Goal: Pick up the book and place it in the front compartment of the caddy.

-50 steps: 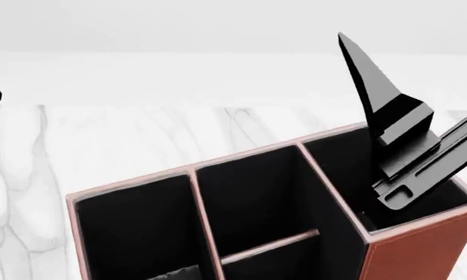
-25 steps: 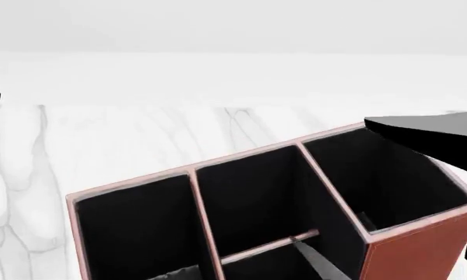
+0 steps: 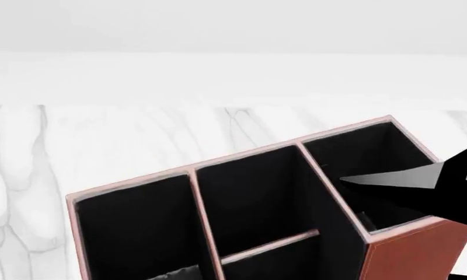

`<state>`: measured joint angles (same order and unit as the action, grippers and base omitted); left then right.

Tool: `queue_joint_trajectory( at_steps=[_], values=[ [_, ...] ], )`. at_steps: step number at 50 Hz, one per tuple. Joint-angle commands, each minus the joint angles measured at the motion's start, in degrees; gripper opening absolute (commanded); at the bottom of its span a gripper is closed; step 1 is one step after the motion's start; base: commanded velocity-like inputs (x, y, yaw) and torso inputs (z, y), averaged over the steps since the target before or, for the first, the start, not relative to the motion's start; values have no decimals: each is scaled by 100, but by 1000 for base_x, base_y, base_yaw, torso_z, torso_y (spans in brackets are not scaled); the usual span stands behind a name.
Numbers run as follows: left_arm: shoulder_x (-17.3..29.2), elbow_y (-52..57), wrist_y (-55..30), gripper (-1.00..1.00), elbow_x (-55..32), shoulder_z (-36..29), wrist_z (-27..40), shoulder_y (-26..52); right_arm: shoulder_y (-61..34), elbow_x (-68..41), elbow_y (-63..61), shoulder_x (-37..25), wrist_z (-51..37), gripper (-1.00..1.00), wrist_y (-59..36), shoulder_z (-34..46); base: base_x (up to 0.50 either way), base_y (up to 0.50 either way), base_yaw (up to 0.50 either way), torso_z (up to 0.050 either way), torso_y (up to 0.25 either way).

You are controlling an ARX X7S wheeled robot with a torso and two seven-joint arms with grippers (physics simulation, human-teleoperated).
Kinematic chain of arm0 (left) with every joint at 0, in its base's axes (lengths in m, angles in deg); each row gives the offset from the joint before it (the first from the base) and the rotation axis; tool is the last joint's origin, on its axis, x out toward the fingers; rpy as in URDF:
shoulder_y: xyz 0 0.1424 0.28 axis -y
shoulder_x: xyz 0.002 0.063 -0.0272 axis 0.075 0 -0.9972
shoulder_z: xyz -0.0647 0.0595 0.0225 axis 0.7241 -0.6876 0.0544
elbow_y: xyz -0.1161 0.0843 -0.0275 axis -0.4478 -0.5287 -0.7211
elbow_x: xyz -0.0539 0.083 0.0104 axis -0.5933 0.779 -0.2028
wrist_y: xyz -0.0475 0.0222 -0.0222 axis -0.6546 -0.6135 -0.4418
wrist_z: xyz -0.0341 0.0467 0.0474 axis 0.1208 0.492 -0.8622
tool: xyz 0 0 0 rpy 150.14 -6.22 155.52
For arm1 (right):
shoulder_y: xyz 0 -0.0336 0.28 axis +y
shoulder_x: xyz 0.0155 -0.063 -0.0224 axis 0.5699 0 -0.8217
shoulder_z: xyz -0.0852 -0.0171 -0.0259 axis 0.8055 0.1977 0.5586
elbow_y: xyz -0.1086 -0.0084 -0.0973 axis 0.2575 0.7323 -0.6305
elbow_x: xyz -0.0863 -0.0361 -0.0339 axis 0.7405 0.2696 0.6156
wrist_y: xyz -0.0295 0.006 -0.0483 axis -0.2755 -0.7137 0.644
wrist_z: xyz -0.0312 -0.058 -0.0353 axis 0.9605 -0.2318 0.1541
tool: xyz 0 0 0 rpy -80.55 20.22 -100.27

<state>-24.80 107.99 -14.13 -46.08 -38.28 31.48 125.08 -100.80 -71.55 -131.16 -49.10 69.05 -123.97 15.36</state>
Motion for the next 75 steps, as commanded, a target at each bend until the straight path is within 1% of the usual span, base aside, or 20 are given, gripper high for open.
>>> queue_joint_trajectory(
  at_steps=[1, 8, 12, 21, 36, 46, 57, 75],
  values=[
    [16, -16, 11, 100, -19, -12, 20, 10, 320, -22, -98, -113, 200, 100, -2, -122, 0, 0, 0, 0, 0],
    [21, -5, 2, 100, -43, -17, 37, 21, 691, -58, -229, -167, 426, 100, -40, -391, 0, 0, 0, 0, 0],
    [19, -2, 11, 100, -45, -33, 45, 11, 879, 164, -274, -230, 570, 100, -11, -335, 0, 0, 0, 0, 0],
    [16, 1, 22, 100, -63, -51, 64, -15, 1076, 613, -199, -342, 765, 100, 133, 129, 0, 0, 0, 0, 0],
    [22, -13, 58, 100, -79, -96, 81, -37, 1303, 1057, -192, -492, 940, 100, 302, 836, 0, 0, 0, 0, 0],
    [49, -21, 35, 100, -106, -103, 98, -11, 1599, 1472, -283, -751, 1060, 100, 382, 1352, 0, 0, 0, 0, 0],
    [63, -38, 44, 100, -127, -106, 117, 7, 1937, 1788, -361, -959, 1116, 100, 536, 1541, 0, 0, 0, 0, 0],
    [78, -53, 50, 100, -149, -150, 152, 24, 2596, 2263, -379, -1111, 1112, 100, 811, 1660, 0, 0, 0, 0, 0]
  ],
)
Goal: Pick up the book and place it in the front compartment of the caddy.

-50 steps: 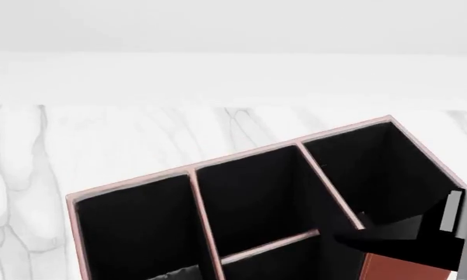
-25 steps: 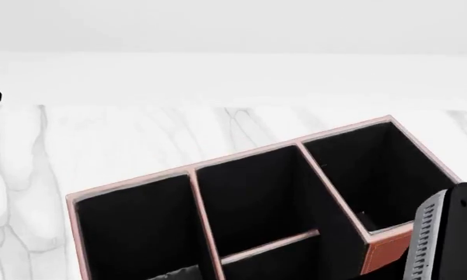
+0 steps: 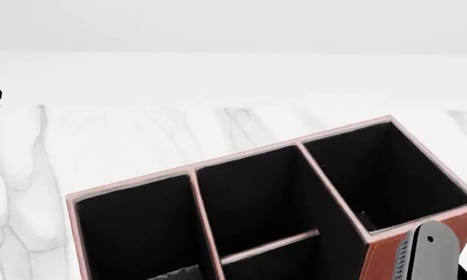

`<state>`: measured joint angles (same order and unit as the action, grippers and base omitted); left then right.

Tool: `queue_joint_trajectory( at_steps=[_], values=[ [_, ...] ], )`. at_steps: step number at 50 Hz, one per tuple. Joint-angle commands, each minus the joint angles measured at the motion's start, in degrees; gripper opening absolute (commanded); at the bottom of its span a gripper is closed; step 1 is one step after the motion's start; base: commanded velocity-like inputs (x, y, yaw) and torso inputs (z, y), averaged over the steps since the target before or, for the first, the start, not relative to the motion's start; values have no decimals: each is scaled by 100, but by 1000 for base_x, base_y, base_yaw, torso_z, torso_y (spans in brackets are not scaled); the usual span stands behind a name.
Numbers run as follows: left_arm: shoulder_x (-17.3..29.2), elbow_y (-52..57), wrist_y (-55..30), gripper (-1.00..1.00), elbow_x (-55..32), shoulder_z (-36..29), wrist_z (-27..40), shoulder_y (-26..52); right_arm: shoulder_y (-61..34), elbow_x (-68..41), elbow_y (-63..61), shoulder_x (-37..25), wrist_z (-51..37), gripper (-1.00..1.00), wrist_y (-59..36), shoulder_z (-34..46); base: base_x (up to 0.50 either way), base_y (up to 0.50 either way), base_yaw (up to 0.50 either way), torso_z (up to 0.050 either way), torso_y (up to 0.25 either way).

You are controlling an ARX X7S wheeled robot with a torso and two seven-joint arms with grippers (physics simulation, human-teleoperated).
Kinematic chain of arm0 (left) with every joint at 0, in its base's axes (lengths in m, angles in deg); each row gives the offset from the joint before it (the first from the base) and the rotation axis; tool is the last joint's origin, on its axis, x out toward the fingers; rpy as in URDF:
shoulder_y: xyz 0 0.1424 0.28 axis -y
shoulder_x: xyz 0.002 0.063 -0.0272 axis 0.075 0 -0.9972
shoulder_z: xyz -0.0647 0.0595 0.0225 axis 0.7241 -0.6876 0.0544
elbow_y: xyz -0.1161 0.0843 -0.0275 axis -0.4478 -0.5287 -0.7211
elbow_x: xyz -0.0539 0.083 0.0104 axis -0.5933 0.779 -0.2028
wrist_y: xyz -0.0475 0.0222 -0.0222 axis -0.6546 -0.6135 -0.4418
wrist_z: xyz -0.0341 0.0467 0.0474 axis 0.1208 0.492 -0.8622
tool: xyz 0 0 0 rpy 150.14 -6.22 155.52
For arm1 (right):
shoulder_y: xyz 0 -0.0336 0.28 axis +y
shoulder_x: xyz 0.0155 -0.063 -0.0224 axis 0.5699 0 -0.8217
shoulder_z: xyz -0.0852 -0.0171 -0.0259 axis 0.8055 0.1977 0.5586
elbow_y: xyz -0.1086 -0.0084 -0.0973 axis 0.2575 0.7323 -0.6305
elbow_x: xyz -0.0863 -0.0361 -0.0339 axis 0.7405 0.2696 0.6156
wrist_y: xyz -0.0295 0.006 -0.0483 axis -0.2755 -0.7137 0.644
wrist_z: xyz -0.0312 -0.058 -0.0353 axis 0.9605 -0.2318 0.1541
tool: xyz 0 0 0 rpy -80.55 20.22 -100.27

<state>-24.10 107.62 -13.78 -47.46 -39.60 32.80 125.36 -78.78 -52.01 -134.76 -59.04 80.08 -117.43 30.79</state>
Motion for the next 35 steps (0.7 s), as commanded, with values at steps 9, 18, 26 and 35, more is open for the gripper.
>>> queue_joint_trajectory(
  at_steps=[9, 18, 26, 35],
  values=[
    [20, -23, 31, 100, -17, -45, 27, -5, 729, 651, 1, -192, -57, 100, 294, 389, 0, 0, 0, 0, 0],
    [20, -22, 46, 100, -33, -66, 38, -31, 839, 815, 13, -244, -106, 100, 324, 655, 0, 0, 0, 0, 0],
    [33, -26, 51, 100, -46, -69, 53, -24, 972, 904, 4, -337, -141, 100, 325, 733, 0, 0, 0, 0, 0],
    [46, -11, 31, 100, -71, -80, 74, -9, 989, 1012, 14, -433, -172, 100, 286, 940, 0, 0, 0, 0, 0]
  ],
)
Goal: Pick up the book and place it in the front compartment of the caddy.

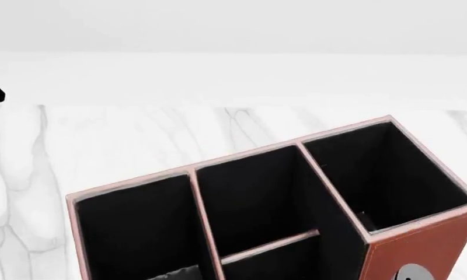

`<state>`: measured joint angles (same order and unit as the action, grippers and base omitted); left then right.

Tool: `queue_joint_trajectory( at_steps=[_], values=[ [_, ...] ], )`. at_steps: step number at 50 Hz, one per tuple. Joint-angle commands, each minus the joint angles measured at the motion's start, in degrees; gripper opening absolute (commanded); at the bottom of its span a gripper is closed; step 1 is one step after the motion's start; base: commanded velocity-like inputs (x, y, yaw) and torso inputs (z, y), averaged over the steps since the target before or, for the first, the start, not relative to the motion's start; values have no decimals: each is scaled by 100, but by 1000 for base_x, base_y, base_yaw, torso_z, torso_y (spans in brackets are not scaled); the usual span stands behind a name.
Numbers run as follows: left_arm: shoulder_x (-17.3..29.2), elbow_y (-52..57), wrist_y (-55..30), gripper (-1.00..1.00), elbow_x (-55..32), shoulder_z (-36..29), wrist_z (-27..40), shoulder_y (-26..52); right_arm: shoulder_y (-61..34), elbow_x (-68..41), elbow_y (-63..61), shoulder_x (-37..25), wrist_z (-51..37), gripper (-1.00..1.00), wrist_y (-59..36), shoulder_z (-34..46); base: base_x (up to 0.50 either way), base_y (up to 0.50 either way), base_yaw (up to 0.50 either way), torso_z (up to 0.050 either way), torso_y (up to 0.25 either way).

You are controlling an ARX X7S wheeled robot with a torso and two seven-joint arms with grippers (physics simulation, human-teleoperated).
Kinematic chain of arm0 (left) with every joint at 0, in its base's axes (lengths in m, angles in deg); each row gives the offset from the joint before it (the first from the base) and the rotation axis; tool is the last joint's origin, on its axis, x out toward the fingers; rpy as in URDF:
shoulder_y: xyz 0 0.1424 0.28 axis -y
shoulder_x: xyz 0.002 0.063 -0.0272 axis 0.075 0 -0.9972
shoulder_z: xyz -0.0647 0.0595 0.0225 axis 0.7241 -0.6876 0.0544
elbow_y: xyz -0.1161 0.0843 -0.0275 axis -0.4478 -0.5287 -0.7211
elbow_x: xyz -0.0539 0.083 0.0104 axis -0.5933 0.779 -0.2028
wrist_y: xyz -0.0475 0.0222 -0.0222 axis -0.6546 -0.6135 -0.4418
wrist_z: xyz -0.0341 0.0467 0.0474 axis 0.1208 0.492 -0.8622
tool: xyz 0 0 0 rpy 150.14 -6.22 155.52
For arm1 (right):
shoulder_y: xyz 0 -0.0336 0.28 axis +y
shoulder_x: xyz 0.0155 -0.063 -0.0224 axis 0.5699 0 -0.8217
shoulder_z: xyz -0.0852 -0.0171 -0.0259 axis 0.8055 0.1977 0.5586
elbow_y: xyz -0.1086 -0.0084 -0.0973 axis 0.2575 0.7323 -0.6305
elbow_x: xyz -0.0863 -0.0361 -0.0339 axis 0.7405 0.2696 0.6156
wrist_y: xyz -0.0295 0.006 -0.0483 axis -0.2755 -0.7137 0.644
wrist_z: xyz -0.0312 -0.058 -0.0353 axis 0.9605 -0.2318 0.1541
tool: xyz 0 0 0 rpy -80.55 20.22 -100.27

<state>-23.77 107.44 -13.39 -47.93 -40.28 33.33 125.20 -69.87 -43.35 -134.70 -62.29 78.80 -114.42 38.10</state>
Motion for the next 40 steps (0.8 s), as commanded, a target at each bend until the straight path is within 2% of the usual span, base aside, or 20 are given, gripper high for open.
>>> queue_joint_trajectory(
  at_steps=[1, 12, 40],
  values=[
    [16, 10, -10, 100, -27, -12, 23, 7, 108, 175, 12, -123, -52, 100, -14, 243, 0, 0, 0, 0, 0],
    [36, -3, -12, 100, -46, -19, 42, 45, 192, 273, 37, -125, -81, 100, 47, 398, 0, 0, 0, 0, 0],
    [49, -40, 70, 100, -66, -70, 71, -22, -1249, 969, 195, 452, 285, 100, -175, 2091, 0, 0, 0, 0, 0]
  ],
)
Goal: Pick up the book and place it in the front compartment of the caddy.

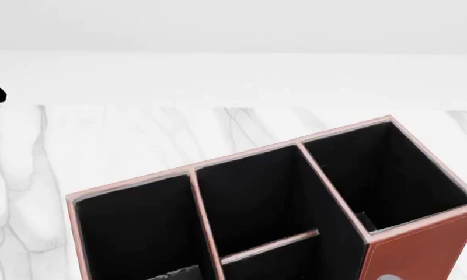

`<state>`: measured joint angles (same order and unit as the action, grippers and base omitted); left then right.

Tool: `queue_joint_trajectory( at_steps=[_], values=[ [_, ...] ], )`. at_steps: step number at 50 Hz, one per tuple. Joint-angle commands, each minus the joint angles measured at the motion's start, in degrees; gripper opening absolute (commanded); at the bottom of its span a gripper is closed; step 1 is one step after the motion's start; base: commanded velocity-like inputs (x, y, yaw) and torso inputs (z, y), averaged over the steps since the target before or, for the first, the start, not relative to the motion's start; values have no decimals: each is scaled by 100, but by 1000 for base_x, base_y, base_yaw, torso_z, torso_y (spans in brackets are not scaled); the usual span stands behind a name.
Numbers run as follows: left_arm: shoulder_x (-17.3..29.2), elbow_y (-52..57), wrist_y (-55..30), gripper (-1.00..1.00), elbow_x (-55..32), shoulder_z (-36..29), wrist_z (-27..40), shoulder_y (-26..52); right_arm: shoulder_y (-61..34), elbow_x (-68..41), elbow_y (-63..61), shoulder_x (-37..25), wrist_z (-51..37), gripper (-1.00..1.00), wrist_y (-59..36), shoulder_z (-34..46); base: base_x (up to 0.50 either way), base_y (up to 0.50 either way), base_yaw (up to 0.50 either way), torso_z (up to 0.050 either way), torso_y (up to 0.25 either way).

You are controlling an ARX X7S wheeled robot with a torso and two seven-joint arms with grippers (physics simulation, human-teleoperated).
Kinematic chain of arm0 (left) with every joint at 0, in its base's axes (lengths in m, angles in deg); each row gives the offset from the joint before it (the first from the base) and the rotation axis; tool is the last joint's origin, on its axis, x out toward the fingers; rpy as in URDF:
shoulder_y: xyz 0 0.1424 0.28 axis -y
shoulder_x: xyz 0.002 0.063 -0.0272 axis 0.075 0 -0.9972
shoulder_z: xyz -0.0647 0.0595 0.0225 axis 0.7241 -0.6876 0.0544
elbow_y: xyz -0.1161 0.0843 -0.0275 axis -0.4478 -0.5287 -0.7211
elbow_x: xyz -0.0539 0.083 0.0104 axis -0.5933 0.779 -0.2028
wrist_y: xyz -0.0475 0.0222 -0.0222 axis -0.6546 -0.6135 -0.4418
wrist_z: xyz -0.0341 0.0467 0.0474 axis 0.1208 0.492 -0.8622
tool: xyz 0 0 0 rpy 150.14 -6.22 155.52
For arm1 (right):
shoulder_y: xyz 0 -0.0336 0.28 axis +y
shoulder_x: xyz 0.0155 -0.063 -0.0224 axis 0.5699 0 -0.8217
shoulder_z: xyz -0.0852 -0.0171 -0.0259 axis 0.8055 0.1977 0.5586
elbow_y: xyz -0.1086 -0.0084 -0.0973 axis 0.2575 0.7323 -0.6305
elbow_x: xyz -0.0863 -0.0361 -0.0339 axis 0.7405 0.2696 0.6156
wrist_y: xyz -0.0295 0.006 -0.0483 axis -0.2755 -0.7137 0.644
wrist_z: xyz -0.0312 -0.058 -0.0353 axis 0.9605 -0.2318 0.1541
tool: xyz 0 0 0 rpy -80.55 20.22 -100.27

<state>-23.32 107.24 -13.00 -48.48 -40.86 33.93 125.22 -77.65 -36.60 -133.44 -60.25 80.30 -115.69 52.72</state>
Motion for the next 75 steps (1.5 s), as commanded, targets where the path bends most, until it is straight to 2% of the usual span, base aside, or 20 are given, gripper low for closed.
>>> queue_joint_trajectory(
  at_steps=[1, 12, 41, 50, 75],
  values=[
    [6, -18, 33, 100, -11, -14, 13, -26, -492, 308, 70, 265, 146, 100, -48, 667, 0, 0, 0, 0, 0],
    [25, -51, 66, 100, -34, 3, 14, -29, -595, 534, 84, 396, 235, 100, -19, 1183, 0, 0, 0, 0, 0],
    [47, -81, 84, 100, -81, -29, 61, 7, -176, 721, 305, 405, 78, 100, 268, 1554, 0, 0, 0, 0, 0],
    [50, -95, 113, 100, -89, -41, 68, -11, -207, 945, 396, 459, 125, 100, 226, 1926, 0, 0, 0, 0, 0],
    [63, -132, 183, 100, -131, -26, 98, -56, -229, 1216, 693, 619, 131, 100, 300, 2347, 0, 0, 0, 0, 0]
  ],
)
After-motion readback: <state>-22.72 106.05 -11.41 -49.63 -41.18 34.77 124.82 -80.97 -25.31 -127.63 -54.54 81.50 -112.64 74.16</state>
